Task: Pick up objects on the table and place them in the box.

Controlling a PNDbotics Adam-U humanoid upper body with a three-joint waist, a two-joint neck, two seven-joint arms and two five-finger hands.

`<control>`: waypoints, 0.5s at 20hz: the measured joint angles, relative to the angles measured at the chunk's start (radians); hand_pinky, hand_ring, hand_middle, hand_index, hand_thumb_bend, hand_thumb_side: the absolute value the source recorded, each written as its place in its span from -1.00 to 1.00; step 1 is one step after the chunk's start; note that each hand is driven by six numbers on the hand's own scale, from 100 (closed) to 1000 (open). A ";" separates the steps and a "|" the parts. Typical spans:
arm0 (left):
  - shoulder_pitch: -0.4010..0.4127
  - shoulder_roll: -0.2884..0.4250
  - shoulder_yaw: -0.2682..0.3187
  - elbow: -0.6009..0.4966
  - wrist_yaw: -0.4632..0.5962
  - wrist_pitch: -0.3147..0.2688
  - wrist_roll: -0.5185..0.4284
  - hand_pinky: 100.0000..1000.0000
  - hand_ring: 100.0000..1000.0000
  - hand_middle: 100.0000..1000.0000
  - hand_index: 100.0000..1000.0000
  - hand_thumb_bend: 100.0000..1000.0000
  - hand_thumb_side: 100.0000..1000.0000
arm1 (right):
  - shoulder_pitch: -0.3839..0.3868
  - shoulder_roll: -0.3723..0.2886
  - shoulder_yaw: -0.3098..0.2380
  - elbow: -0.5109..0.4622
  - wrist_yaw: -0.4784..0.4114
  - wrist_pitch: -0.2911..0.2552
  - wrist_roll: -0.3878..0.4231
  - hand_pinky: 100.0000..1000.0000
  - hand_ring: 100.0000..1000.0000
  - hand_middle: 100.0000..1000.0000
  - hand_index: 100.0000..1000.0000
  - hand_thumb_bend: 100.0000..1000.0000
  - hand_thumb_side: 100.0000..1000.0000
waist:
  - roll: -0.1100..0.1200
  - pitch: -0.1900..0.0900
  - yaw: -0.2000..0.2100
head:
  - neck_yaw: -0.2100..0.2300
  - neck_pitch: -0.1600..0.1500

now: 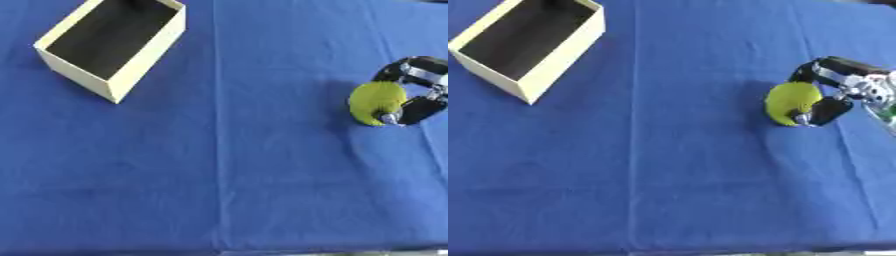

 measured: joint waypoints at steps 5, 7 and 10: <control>0.000 -0.006 0.002 0.000 0.001 0.001 0.001 0.52 0.16 0.22 0.26 -0.29 -0.48 | 0.007 0.003 0.012 0.000 -0.021 0.024 -0.036 0.34 0.25 0.02 0.32 -1.00 -0.69 | -0.001 0.000 0.000 | 0.000 0.000; 0.000 -0.008 0.002 0.000 0.001 0.002 0.002 0.52 0.16 0.22 0.25 -0.30 -0.47 | 0.009 0.003 0.017 -0.001 -0.025 0.033 -0.043 0.29 0.17 -0.09 0.23 -1.00 -0.76 | -0.002 0.000 -0.001 | 0.000 0.000; 0.000 -0.008 0.003 0.000 0.002 0.003 0.003 0.51 0.15 0.21 0.25 -0.30 -0.47 | 0.018 0.004 0.018 -0.023 -0.024 0.034 -0.056 0.26 0.11 -0.19 0.14 -1.00 -0.91 | -0.002 -0.001 -0.003 | 0.001 0.000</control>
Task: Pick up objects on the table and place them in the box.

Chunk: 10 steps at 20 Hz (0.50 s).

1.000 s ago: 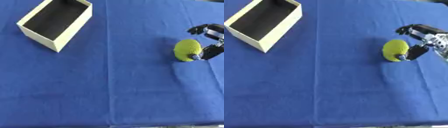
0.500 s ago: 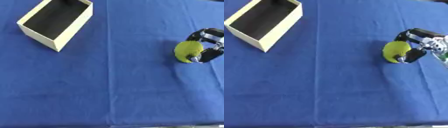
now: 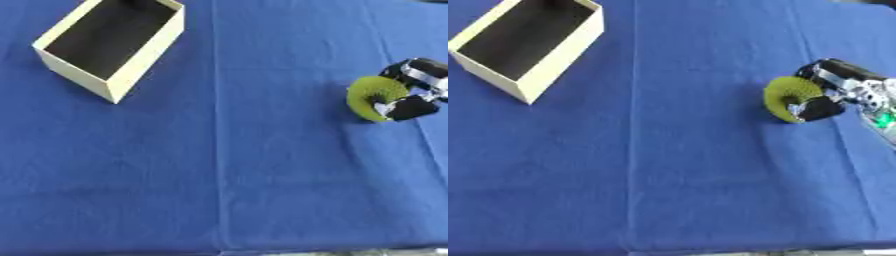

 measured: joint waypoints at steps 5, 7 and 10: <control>0.001 -0.001 0.006 0.000 0.003 0.002 0.003 0.51 0.14 0.20 0.24 -0.31 -0.47 | 0.017 0.020 -0.020 -0.110 0.036 -0.028 -0.048 0.22 0.04 -0.25 0.12 -1.00 -1.00 | 0.000 -0.005 -0.006 | 0.003 0.000; 0.001 -0.001 0.006 0.000 0.003 0.003 0.005 0.51 0.14 0.20 0.24 -0.31 -0.47 | 0.015 0.028 -0.038 -0.169 0.052 -0.036 -0.072 0.21 0.02 -0.25 0.12 -1.00 -1.00 | -0.001 -0.006 -0.007 | 0.006 0.000; 0.002 -0.001 0.006 0.000 0.003 0.003 0.006 0.51 0.14 0.20 0.24 -0.32 -0.46 | -0.020 0.028 -0.058 -0.217 0.056 -0.074 -0.112 0.20 -0.01 -0.28 0.13 -1.00 -0.82 | -0.003 -0.013 -0.007 | 0.009 0.001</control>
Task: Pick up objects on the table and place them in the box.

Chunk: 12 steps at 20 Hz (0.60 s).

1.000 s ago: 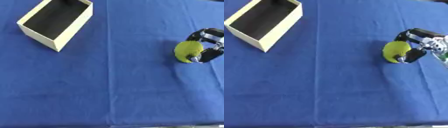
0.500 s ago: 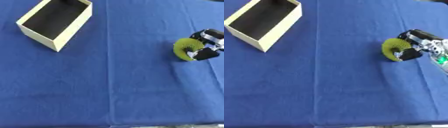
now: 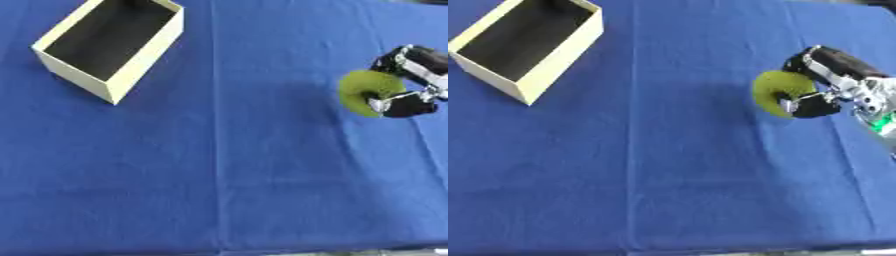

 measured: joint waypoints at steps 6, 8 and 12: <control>0.000 0.000 0.000 0.000 0.004 0.000 0.001 0.51 0.14 0.20 0.24 -0.36 -0.43 | -0.072 -0.022 0.000 -0.016 -0.029 -0.062 -0.056 0.06 -0.09 -0.32 0.11 -0.82 -1.00 | -0.007 -0.007 0.007 | 0.000 0.000; 0.000 0.000 0.000 0.000 0.005 0.000 0.001 0.51 0.14 0.19 0.24 -0.36 -0.43 | -0.105 -0.032 0.012 -0.017 -0.038 -0.064 -0.066 0.03 -0.09 -0.31 0.12 -0.78 -1.00 | -0.011 -0.011 0.011 | -0.001 0.000; -0.002 0.000 -0.001 0.000 0.013 0.000 0.001 0.51 0.14 0.19 0.24 -0.35 -0.44 | -0.230 -0.046 0.054 -0.019 -0.062 -0.075 -0.058 0.03 -0.10 -0.32 0.12 -0.92 -1.00 | -0.017 -0.020 0.019 | -0.009 0.001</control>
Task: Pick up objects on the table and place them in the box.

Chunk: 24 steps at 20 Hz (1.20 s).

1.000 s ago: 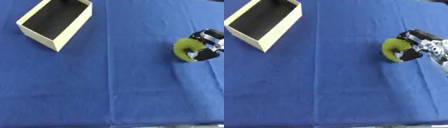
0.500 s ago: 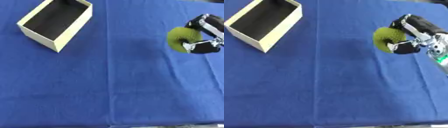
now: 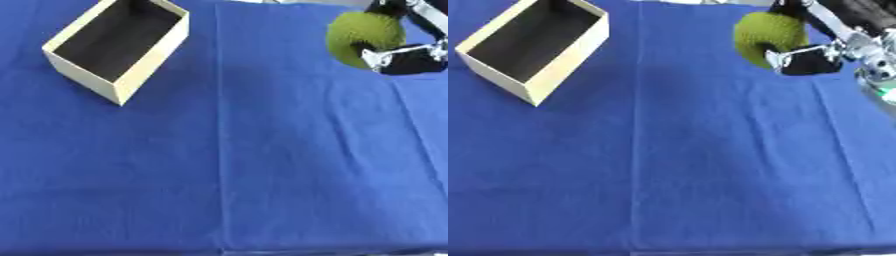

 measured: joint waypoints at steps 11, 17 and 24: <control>-0.017 0.000 -0.013 0.000 0.021 -0.010 -0.015 0.51 0.14 0.19 0.24 -0.35 -0.44 | -0.423 0.146 0.167 -0.001 0.003 0.087 0.195 0.06 -0.10 -0.35 0.12 -1.00 -1.00 | -0.018 -0.009 0.016 | -0.047 0.008; -0.051 0.000 -0.031 0.000 0.034 -0.022 -0.028 0.51 0.14 0.19 0.24 -0.35 -0.44 | -0.528 0.239 0.214 0.010 -0.001 0.106 0.247 0.10 -0.08 -0.34 0.15 -1.00 -1.00 | -0.028 -0.009 0.071 | -0.108 0.009; -0.065 0.000 -0.037 0.000 0.043 -0.029 -0.036 0.51 0.14 0.19 0.24 -0.34 -0.44 | -0.686 0.394 0.286 0.149 0.061 0.132 0.309 0.12 -0.07 -0.35 0.13 -1.00 -1.00 | -0.035 0.002 0.079 | -0.131 0.007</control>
